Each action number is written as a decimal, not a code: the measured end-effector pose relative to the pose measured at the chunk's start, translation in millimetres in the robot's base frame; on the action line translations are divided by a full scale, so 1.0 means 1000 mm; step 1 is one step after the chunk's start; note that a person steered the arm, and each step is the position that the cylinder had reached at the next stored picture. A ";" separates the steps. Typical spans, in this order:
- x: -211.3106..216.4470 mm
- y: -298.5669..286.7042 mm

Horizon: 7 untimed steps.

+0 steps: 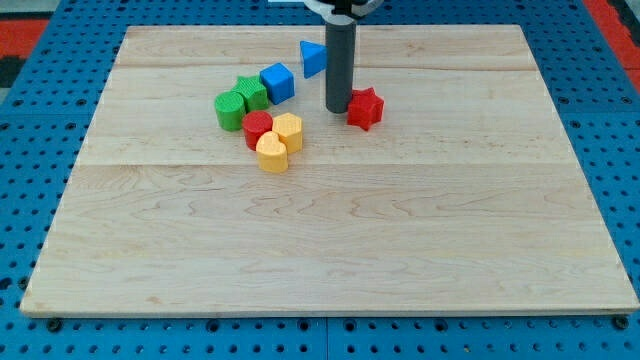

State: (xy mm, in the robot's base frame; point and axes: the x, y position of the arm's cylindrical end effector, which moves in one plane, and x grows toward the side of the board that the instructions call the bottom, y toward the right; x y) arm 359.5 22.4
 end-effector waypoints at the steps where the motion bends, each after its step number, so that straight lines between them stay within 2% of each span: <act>1: 0.012 0.022; 4: 0.001 0.054; 6: -0.033 0.033; 7: -0.045 0.054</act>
State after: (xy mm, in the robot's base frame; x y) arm 314.9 76.5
